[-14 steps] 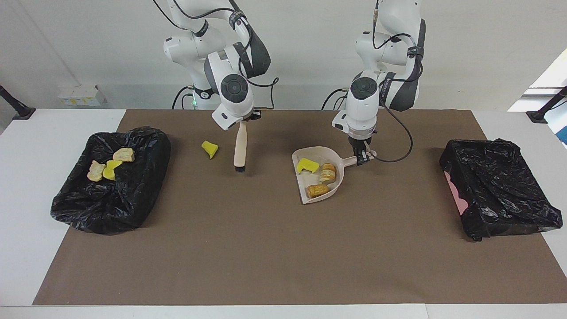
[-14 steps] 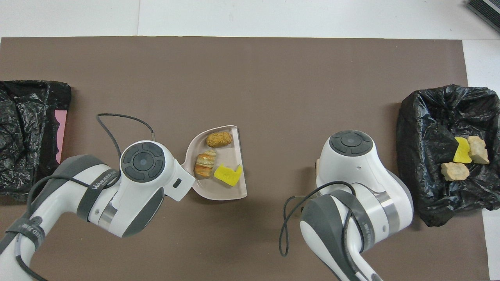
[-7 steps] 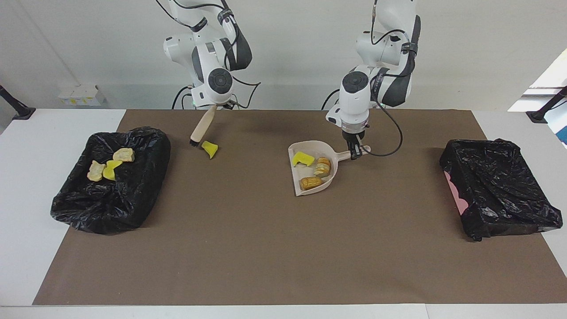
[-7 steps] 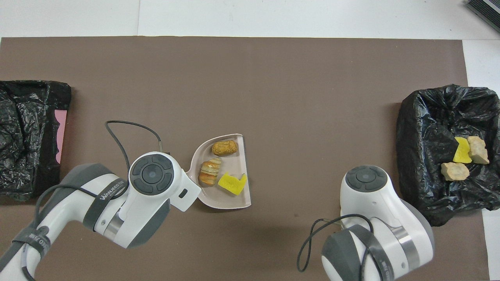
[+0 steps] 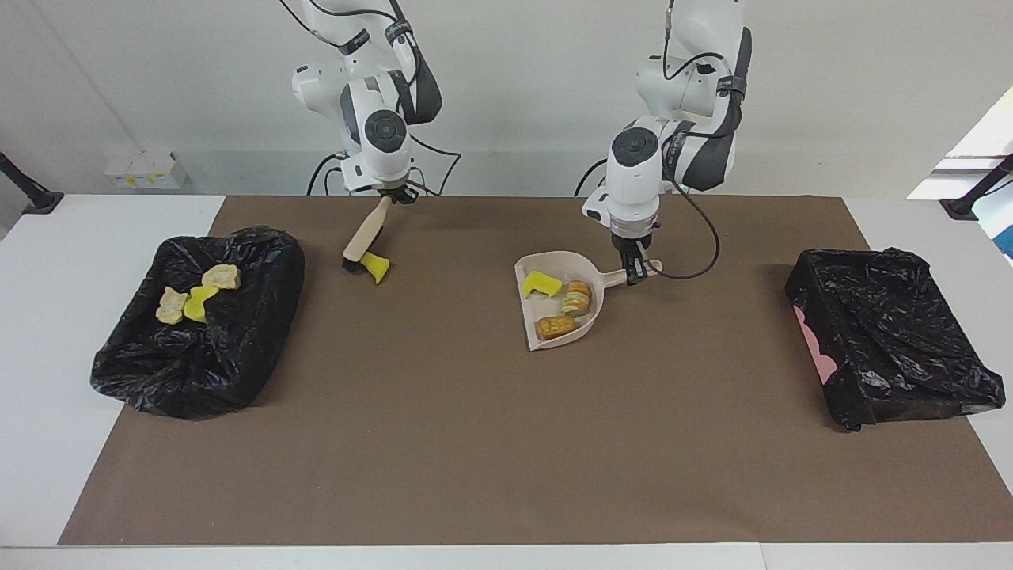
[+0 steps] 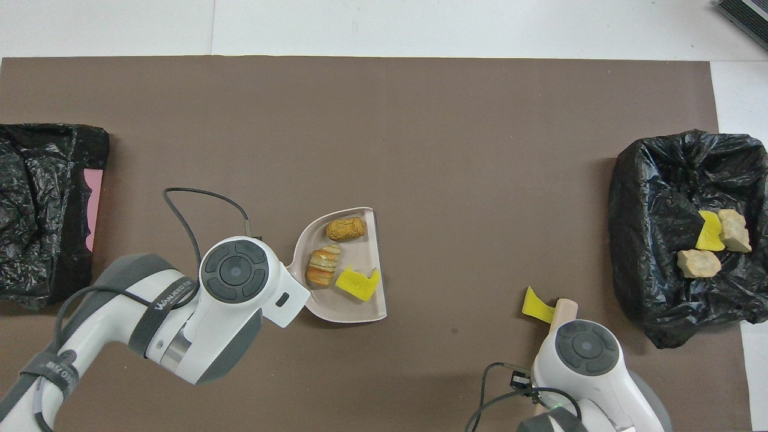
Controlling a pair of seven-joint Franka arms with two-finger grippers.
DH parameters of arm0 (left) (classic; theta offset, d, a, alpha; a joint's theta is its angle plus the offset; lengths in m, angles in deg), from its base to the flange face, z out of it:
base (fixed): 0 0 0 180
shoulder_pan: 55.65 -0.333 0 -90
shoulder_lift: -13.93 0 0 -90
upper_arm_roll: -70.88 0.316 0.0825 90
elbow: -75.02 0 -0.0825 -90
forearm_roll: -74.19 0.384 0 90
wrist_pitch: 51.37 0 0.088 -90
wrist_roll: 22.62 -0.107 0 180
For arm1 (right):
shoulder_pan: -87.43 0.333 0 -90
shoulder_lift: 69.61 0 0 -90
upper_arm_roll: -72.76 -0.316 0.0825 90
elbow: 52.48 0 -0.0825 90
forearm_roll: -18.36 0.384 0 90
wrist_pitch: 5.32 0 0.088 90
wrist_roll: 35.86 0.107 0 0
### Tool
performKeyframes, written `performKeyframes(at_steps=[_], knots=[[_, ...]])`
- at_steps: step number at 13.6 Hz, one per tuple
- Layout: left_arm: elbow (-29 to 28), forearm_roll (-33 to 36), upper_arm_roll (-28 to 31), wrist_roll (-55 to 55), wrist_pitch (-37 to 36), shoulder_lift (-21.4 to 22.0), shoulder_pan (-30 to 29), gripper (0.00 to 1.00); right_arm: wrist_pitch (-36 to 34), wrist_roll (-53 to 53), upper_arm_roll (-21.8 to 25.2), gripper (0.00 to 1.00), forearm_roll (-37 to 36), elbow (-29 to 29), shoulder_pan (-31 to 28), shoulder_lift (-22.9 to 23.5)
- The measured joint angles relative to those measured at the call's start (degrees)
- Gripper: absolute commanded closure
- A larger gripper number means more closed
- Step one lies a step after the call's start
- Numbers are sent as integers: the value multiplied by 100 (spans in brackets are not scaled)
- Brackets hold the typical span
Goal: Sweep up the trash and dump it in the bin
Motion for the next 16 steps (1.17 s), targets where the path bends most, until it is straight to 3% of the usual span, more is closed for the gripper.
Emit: performKeyframes(at_steps=[4,11,13,16], knots=[[-19,0,10,11,21,0,-7,100,178,-250,-18,100,286,-779,225,639],[-32,0,26,21,22,0,-18,100,451,-591,-80,100,559,-2865,964,2670],[-36,0,27,45,22,0,-21,100,451,-1198,-119,100,777,-3323,1042,2969],[-47,0,40,73,22,0,-40,100,511,-2173,-146,100,1208,-3536,1189,3066]])
